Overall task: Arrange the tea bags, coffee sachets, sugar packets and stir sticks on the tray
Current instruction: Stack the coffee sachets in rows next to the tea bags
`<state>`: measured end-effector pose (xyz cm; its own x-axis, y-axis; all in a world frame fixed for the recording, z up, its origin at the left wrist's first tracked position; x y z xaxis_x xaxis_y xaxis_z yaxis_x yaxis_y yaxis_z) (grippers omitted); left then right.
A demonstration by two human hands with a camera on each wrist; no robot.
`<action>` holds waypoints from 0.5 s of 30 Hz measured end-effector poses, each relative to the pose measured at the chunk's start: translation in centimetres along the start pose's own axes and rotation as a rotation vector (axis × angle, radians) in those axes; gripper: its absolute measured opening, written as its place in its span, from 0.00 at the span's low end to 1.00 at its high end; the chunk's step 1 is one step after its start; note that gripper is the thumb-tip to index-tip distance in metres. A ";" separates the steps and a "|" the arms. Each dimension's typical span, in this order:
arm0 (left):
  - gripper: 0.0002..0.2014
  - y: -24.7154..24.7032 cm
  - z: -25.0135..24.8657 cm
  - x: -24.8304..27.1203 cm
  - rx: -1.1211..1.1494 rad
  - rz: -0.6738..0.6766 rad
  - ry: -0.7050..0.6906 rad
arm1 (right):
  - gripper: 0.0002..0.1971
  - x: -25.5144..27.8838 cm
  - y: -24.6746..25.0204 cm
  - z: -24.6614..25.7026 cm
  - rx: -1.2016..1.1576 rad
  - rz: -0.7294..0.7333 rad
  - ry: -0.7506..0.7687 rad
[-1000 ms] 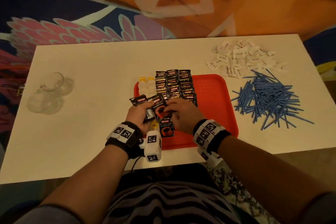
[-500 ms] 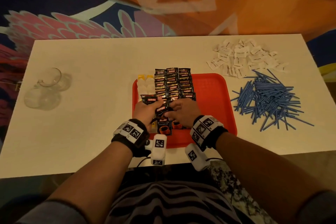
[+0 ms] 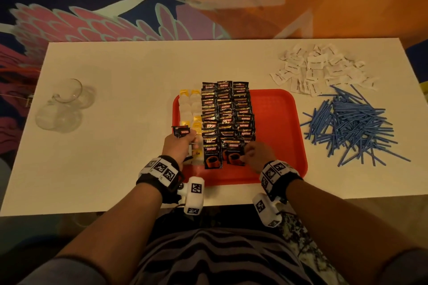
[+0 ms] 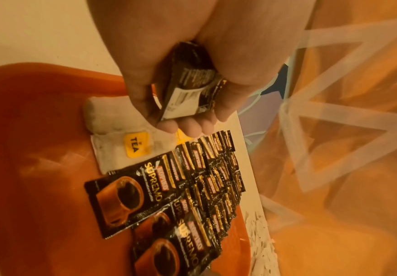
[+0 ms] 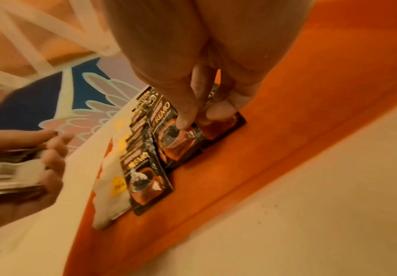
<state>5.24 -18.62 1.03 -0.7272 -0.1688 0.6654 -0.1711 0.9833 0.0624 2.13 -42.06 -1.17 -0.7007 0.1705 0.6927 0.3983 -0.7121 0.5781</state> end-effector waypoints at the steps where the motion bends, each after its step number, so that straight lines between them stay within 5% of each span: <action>1: 0.05 0.2 0.1 -0.1 0.001 0.005 0.003 | 0.09 -0.1 -0.2 -0.4 0.003 -0.004 -0.010; 15: 0.05 1.2 1.3 0.0 0.086 0.020 0.079 | 0.09 -0.7 -1.5 -0.2 0.010 -0.005 -0.010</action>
<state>4.16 -17.48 0.10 -0.6772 -0.1398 0.7224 -0.2160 0.9763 -0.0135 1.87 -41.19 -2.59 -0.6968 0.1814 0.6940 0.4005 -0.7043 0.5862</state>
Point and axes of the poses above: each hand's wrist, its own x-axis away from the middle knuckle, its own y-axis out of the back of the hand, z = x × y, the point moved 2 cm from there along -x, towards the middle knuckle, and after that the axes turned 2 degrees about -y, right-handed, at the moved point
